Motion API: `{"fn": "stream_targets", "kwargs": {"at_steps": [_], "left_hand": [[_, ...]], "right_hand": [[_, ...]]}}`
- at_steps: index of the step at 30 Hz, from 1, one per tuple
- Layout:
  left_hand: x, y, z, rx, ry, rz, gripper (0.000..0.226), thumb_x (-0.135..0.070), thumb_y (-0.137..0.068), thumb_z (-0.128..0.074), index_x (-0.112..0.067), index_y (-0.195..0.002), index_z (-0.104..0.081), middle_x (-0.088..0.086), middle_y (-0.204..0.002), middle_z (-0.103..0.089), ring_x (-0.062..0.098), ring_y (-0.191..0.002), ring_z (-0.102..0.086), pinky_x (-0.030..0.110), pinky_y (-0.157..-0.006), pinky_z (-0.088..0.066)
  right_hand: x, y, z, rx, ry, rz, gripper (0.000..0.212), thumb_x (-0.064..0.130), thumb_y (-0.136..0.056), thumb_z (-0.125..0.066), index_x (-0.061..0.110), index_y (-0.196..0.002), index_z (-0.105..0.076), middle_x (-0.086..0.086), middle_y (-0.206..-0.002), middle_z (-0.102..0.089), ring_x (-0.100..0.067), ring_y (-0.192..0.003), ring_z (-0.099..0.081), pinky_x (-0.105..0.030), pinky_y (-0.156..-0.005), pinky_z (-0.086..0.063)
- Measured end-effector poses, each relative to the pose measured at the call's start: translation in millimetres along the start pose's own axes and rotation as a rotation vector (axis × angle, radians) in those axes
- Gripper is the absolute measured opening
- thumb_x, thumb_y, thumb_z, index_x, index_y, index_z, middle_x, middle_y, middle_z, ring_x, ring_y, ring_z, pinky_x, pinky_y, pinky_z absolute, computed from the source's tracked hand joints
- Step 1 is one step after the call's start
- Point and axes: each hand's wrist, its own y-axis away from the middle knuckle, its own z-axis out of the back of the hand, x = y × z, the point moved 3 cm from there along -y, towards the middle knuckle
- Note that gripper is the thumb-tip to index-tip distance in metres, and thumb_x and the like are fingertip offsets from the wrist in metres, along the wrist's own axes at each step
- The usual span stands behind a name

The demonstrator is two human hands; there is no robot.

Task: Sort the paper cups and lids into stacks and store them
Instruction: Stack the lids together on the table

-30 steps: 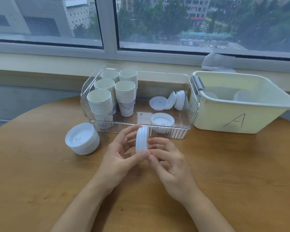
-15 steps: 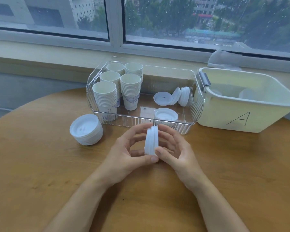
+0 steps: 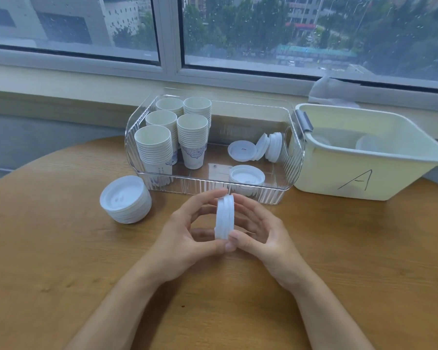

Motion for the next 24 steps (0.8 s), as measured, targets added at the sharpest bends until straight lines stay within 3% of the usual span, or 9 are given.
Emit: {"fn": "stream_targets", "kwargs": {"at_steps": [8, 13, 16, 19, 24], "left_hand": [[-1, 3, 1, 0.006, -0.067, -0.013, 0.083, -0.016, -0.073, -0.096, -0.037, -0.144, -0.058, -0.005, -0.139, -0.064, 0.022, -0.133, -0.06, 0.041, -0.096, -0.061], [-2, 2, 5, -0.05, -0.034, -0.012, 0.08, -0.019, -0.074, -0.096, -0.038, -0.141, -0.057, -0.007, -0.132, -0.068, 0.016, -0.128, -0.063, 0.038, -0.092, -0.062], [5, -1, 11, -0.164, 0.099, 0.024, 0.078, -0.023, -0.072, -0.094, -0.04, -0.14, -0.059, -0.004, -0.133, -0.067, 0.018, -0.123, -0.067, 0.033, -0.092, -0.06], [11, -3, 19, -0.251, 0.192, 0.049, 0.074, -0.02, -0.073, -0.09, -0.035, -0.139, -0.06, -0.001, -0.131, -0.069, 0.017, -0.119, -0.069, 0.027, -0.094, -0.057], [17, -5, 26, -0.312, 0.245, 0.073, 0.075, -0.034, -0.066, -0.094, -0.041, -0.134, -0.063, -0.003, -0.129, -0.07, 0.016, -0.118, -0.07, 0.034, -0.098, -0.057]], "right_hand": [[1, 2, 0, -0.025, 0.007, -0.015, 0.067, 0.018, -0.088, -0.079, 0.02, -0.15, -0.054, -0.001, -0.143, -0.066, -0.02, -0.13, -0.065, -0.036, -0.106, -0.055], [12, -5, -1, -0.06, 0.142, -0.011, 0.066, 0.043, -0.085, -0.083, 0.026, -0.145, -0.06, 0.008, -0.137, -0.069, -0.012, -0.131, -0.063, -0.041, -0.109, -0.053], [36, -22, 7, -0.224, 0.335, 0.074, 0.054, 0.046, -0.087, -0.082, 0.031, -0.136, -0.065, 0.019, -0.128, -0.07, -0.004, -0.124, -0.064, -0.032, -0.104, -0.053], [55, -52, 22, -0.323, 0.6, 0.108, 0.046, 0.039, -0.09, -0.081, 0.031, -0.133, -0.067, 0.019, -0.127, -0.068, 0.0, -0.122, -0.061, -0.029, -0.105, -0.051], [58, -107, 38, -0.188, 0.994, -0.212, 0.068, 0.053, -0.089, -0.078, 0.027, -0.148, -0.055, 0.004, -0.15, -0.057, -0.016, -0.136, -0.054, -0.033, -0.111, -0.043]]}}
